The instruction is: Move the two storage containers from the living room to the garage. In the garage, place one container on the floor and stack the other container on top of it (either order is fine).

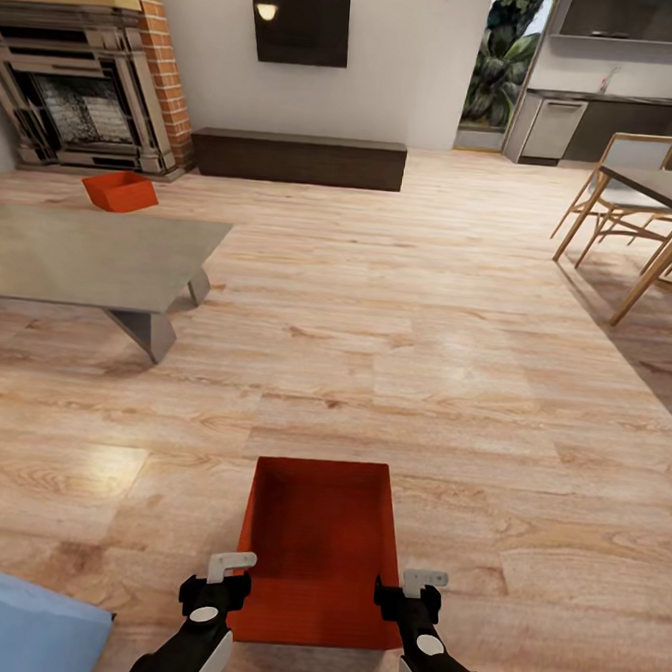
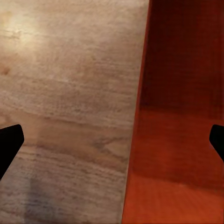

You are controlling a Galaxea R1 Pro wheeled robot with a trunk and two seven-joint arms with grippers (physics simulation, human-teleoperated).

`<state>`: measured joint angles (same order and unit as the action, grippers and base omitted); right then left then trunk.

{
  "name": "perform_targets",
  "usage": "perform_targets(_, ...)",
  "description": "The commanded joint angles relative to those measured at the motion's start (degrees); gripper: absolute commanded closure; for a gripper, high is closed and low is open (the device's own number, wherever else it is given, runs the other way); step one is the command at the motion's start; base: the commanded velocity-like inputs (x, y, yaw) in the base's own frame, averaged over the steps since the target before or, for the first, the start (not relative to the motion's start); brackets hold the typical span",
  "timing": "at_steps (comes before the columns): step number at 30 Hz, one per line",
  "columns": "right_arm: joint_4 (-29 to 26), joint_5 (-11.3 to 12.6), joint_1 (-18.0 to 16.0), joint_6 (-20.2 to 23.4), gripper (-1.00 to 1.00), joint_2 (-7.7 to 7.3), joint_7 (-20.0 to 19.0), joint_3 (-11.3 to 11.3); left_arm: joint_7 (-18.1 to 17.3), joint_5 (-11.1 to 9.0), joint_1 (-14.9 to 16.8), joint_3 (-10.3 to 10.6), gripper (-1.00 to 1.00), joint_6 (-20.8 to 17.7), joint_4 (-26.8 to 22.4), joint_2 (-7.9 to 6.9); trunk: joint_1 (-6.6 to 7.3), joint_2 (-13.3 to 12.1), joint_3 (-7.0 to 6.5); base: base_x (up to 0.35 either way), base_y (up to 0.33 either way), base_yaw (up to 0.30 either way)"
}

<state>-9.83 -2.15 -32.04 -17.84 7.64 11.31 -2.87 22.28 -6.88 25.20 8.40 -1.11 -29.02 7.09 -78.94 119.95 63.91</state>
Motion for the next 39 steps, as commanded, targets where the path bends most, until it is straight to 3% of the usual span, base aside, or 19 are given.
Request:
perform_targets(1, 0.1, -0.2, 0.0, 0.0, -1.00, 0.00, 0.5, -0.3, 0.5, -0.6, 0.0, 0.5, -1.00, -0.1, -0.1, -0.06, -0.22, 0.4, 0.22, 0.000, 0.000, 0.000)
perform_targets(26, 0.0, -0.2, 0.0, -0.1, -1.00, -0.08, 0.4, -0.3, 0.5, -0.6, 0.0, 0.4, -1.00, -0.1, -0.2, -0.06, -5.71, 10.5, 4.71, 0.000, 0.000, 0.000)
perform_targets(39, 0.0, -0.2, 0.0, -0.1, -1.00, -0.12, 0.4, -0.3, 0.3, -0.6, 0.0, 0.5, -1.00, 0.0, -0.1, -0.10, -5.71, 10.5, 4.71, 0.000, 0.000, 0.000)
